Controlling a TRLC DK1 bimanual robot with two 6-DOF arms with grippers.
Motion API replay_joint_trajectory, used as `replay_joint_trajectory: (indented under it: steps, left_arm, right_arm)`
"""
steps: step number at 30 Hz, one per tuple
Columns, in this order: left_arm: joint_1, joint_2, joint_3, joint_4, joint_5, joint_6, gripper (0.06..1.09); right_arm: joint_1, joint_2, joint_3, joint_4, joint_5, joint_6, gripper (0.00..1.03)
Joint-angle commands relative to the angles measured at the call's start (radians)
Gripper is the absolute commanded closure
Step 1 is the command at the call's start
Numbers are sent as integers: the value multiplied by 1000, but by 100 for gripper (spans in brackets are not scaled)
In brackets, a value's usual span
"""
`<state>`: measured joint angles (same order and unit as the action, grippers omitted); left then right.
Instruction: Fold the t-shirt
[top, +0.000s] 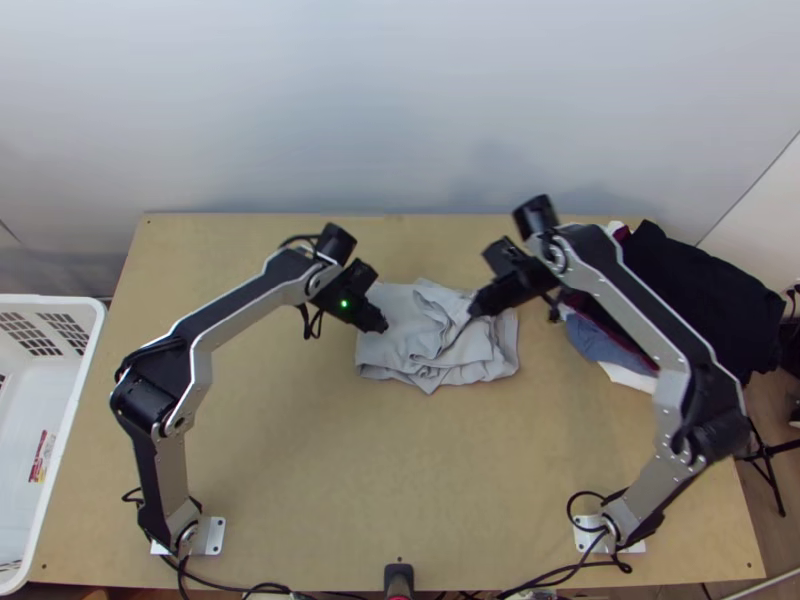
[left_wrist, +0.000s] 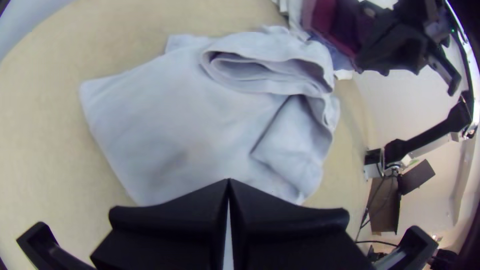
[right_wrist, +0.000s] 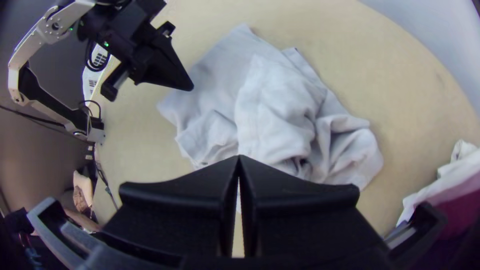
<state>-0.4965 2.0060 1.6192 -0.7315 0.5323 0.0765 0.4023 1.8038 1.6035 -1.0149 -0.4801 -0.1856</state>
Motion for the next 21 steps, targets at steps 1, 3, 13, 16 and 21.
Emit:
replay_joint_trajectory:
  steps: [1,3,13,16,21]
  left_arm:
    - [-28,-6,-136,121,-55,-37,100]
    - [-34,-6,-166,138,-66,-43,100]
    - [-28,19,-182,164,-81,-57,100]
    - [-25,20,-183,164,-83,-53,100]
    - [-27,19,-188,164,-91,-49,100]
  right_arm:
    - [112,117,128,-2,-11,31,100]
    - [127,146,150,1,-29,35,100]
    - [184,292,150,79,-14,40,100]
    - [196,322,131,95,64,31,100]
    - [191,348,58,131,198,14,100]
